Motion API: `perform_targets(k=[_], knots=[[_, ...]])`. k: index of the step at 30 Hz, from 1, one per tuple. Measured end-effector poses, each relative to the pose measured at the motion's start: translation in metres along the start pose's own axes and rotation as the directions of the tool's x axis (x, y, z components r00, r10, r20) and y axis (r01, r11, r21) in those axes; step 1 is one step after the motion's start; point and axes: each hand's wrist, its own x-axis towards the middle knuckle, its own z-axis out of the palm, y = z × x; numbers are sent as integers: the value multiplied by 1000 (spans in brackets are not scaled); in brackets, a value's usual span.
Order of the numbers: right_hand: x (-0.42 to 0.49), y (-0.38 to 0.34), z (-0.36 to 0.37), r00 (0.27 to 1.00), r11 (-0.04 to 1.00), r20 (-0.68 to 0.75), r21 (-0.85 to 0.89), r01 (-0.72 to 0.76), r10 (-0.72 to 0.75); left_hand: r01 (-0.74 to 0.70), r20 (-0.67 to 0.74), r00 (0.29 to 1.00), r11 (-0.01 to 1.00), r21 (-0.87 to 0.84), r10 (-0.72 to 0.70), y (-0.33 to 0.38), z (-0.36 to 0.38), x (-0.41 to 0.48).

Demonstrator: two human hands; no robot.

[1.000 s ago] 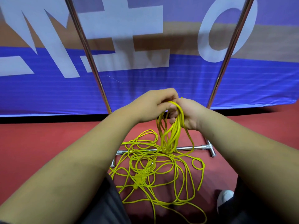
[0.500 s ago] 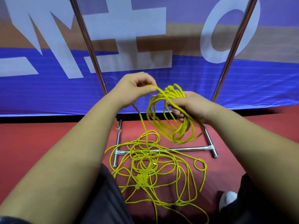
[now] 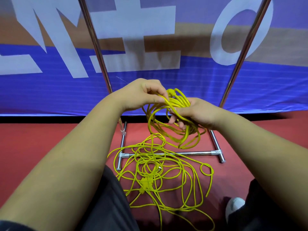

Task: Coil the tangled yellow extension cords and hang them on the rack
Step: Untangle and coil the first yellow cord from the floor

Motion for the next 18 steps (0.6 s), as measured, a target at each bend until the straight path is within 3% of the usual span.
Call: perform_targets(k=[5, 9, 12, 14, 18], knots=[[3, 3, -2, 999, 996, -5, -69, 51, -52, 95, -56, 994, 995, 4, -95, -20, -12, -6], [7, 2, 3, 999, 991, -29, 131, 41, -38, 208, -136, 971, 974, 89, -195, -31, -8, -4], [7, -2, 4, 995, 995, -98, 103, -20, 30, 347, -215, 930, 903, 254, -297, -42, -1, 0], [6, -7, 3, 986, 994, -152, 96, -47, 61, 384, -185, 922, 858, 341, -340, -48, 3, 2], [2, -19, -9, 965, 966, -246, 258, -28, 94, 438, -219, 898, 810, 389, -381, -63, 10, 5]])
